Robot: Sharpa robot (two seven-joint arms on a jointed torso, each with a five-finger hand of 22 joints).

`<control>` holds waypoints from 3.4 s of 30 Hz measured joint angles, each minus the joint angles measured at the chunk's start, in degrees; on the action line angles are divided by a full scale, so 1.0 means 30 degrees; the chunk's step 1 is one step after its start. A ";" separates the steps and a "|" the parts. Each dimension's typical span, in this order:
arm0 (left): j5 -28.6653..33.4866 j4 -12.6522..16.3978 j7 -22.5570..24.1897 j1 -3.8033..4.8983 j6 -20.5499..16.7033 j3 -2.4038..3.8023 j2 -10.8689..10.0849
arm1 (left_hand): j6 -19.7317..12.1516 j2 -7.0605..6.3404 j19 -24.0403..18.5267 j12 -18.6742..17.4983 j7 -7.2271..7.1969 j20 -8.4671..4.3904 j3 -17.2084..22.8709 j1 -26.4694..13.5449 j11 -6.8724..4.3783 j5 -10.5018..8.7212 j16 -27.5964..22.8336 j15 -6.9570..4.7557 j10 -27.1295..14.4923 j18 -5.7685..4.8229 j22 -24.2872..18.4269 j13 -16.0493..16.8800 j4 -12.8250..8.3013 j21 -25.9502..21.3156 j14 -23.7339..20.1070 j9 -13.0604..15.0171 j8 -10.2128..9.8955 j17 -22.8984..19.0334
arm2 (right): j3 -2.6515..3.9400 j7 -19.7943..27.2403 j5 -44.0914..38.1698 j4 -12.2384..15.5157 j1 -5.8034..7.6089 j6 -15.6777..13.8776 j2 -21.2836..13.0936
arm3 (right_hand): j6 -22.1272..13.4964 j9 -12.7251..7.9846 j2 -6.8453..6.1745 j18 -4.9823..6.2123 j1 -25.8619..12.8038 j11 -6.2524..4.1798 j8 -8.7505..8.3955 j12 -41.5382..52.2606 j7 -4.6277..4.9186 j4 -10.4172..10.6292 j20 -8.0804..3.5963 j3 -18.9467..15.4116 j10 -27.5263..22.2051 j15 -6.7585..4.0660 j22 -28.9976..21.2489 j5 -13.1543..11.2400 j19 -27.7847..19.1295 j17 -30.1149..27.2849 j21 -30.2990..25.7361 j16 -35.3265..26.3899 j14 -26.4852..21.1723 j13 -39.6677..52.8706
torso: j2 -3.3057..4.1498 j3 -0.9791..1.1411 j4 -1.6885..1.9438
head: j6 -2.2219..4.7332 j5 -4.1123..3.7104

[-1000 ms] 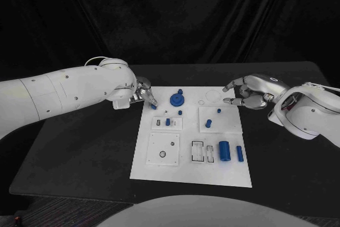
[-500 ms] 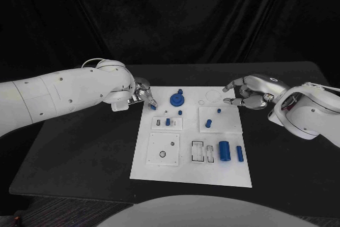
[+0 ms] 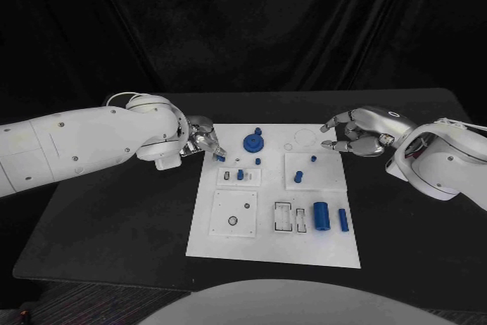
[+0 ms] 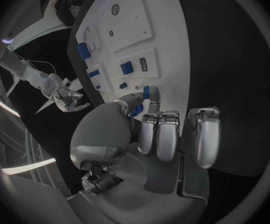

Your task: Assemble the parts on the task board

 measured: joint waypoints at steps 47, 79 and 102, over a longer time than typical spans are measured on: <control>0.0000 0.1411 -0.0461 -0.0882 0.0010 -0.0003 -0.0473 | 0.0010 -0.0171 0.0000 0.0000 0.0059 0.0000 0.0582 -0.0376 0.0000 -0.0050 0.0000 0.0000 0.0000 -0.0002 0.0000 0.0000 -0.0212 -0.0152 0.0001 -0.0012 0.0001 0.0000 | -0.0002 -0.0014 0.0000 0.0018 -0.0115 0.0049 -0.0007 | 0.0000 -0.0024 -0.0003 0.0001 -0.0003 -0.0004 0.0000 -0.0221 0.0000 -0.0039 -0.0067 -0.0040 -0.0136 0.0000 -0.0006 0.0140 -0.0067 0.0000 0.0001 0.0000 0.0000 0.0006 | 0.0024 0.0000 -0.0007 | 0.0000 0.0337; -0.0026 0.1378 -0.0462 -0.1008 0.0341 0.0022 -0.0385 | -0.0135 0.0259 0.0015 0.0000 0.0124 0.0015 -0.0641 -0.1554 0.0169 -0.4418 0.0000 0.0138 -0.0034 0.0000 -0.0001 0.0001 0.0878 -0.0368 0.0005 -0.0538 -0.0589 0.0000 | -0.0001 -0.0040 -0.0001 0.0009 -0.0137 0.0180 0.0035 | 0.0000 -0.0030 0.0076 -0.0001 0.0076 -0.0004 0.0000 -0.0254 0.0000 -0.0051 -0.0067 -0.0053 -0.0135 0.0003 0.0006 0.0211 -0.0067 0.0000 0.0001 0.0000 -0.0003 0.0004 | 0.0037 -0.0004 0.0018 | 0.0000 0.0383; 0.0025 0.1041 -0.0514 -0.1065 0.0690 0.0048 -0.0268 | -0.0153 0.0561 0.0007 0.0000 0.0294 0.0279 -0.5533 -0.3357 0.0366 -0.6852 0.0000 0.0272 0.0024 0.0002 0.0012 0.0000 0.4618 -0.0542 0.0001 -0.0277 -0.0185 0.0000 | -0.0001 -0.0083 -0.0001 -0.0041 -0.0304 0.0269 0.0022 | 0.0068 -0.0068 -0.0006 0.0002 0.0153 -0.0071 -0.0072 -0.0326 0.0068 -0.0155 0.0001 0.0051 -0.0202 0.0004 0.0001 0.0728 -0.0136 0.0000 -0.0100 -0.0071 -0.0002 -0.0010 | 0.0016 -0.0002 -0.0011 | 0.0000 0.0339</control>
